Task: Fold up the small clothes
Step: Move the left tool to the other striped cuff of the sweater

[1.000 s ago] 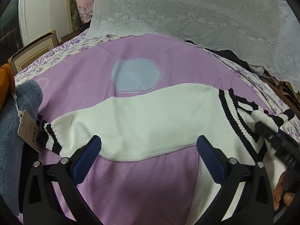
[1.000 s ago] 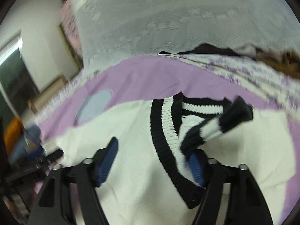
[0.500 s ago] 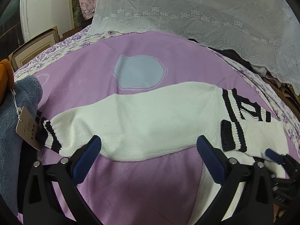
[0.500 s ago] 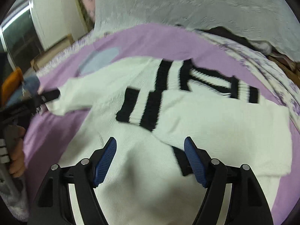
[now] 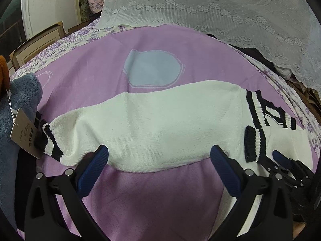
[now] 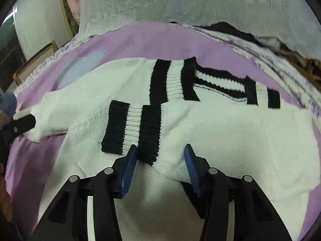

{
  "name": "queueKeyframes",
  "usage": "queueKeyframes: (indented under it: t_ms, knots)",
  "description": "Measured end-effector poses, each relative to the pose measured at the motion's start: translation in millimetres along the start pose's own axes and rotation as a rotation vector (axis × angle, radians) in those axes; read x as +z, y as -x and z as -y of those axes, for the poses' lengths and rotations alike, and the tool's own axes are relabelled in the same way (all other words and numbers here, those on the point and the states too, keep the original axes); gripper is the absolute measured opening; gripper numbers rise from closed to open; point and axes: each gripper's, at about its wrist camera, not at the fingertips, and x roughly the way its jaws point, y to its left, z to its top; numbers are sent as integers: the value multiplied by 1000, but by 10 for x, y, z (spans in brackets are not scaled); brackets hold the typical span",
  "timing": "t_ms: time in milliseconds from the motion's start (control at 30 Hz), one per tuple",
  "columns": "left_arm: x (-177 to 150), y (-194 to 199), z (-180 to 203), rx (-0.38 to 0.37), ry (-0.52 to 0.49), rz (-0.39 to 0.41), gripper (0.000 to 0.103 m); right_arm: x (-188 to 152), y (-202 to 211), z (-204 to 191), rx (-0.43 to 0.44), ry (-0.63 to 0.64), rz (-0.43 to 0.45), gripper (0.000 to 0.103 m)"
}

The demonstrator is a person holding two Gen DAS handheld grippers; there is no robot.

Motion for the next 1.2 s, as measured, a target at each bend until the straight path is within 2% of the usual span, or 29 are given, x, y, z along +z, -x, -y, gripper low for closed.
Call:
queueKeyframes:
  t_ms: [100,167,200,333,467,633,700,767,867,967,1067,1133,1200]
  knots:
    - [-4,7,-44,-12,19,-5,99,-35,219,105,35,-39,54,49]
    - [-4,12,-76,-22,32,-9,99,-102,396,203,33,-46,88,59]
    - [-10,13,-102,-32,42,-15,99,-132,461,268,28,-54,101,61]
    - [-68,20,-213,-105,94,-49,99,-366,774,592,7,-105,168,61]
    - [-154,6,-387,-193,175,-69,99,-645,1006,912,24,-165,226,61]
    - [-200,-212,-849,-326,428,-95,99,-853,1077,1212,80,-260,273,61]
    - [-269,-317,-1061,-410,564,-102,99,-890,1022,1311,121,-313,260,61]
    - [-297,-368,-1183,-463,637,-91,99,-920,946,1377,149,-349,239,61]
    - [-282,-366,-1284,-465,691,-43,98,-953,842,1425,182,-388,203,61]
    - [-234,-370,-1365,-400,718,-3,98,-968,819,1439,197,-405,201,61]
    - [-197,-378,-1380,-357,714,10,87,-972,812,1420,195,-403,201,61]
    - [-188,-375,-1429,-324,709,6,54,-976,821,1415,195,-403,203,61]
    - [-170,-401,-1432,-275,697,-3,38,-976,819,1418,196,-404,200,61]
